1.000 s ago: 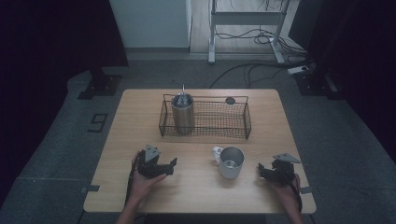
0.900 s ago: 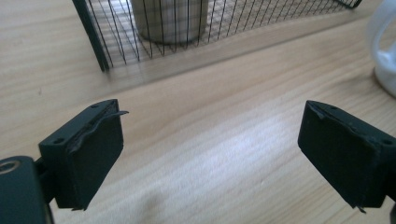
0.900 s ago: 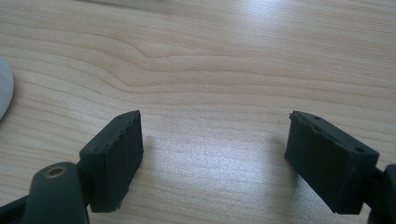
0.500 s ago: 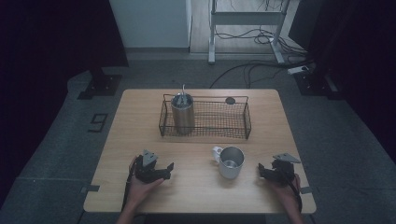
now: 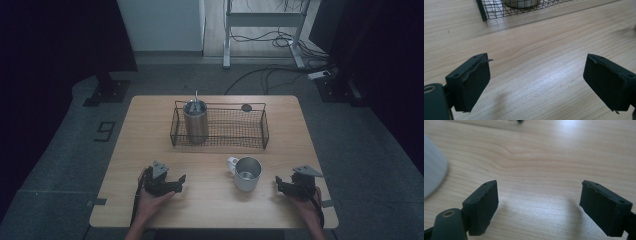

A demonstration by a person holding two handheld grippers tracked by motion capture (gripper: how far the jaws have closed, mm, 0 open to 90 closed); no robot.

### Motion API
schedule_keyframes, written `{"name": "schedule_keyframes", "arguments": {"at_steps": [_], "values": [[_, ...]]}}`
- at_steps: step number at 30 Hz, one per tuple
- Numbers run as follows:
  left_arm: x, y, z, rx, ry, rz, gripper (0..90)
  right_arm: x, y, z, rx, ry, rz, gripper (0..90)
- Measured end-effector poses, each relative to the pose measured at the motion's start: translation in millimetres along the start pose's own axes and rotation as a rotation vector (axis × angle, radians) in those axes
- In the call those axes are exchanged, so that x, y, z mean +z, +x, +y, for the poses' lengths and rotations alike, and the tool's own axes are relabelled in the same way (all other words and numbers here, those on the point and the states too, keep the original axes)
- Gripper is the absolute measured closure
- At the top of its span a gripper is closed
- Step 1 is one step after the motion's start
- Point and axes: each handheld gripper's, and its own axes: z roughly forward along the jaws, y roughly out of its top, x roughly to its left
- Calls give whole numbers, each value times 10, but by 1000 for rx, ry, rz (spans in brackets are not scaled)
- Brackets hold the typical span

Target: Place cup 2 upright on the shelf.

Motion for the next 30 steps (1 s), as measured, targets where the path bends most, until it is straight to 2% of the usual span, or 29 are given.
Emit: {"name": "schedule_keyframes", "arguments": {"at_steps": [5, 11, 17, 21, 30], "values": [[3, -2, -8, -1, 4, -1, 80, -168, 32, 78, 13, -72, 50, 149], [2, -2, -12, -3, 4, -2, 81, -345, 124, 163, 3, -128, 111, 138], [20, -6, -21, -8, 10, -7, 81, -506, 257, 251, -10, -175, 191, 130], [19, -13, -22, -6, 13, -9, 81, -581, 371, 303, -29, -188, 231, 117], [30, -29, -28, 1, 22, -14, 81, -587, 647, 412, -80, -176, 263, 49]]}}
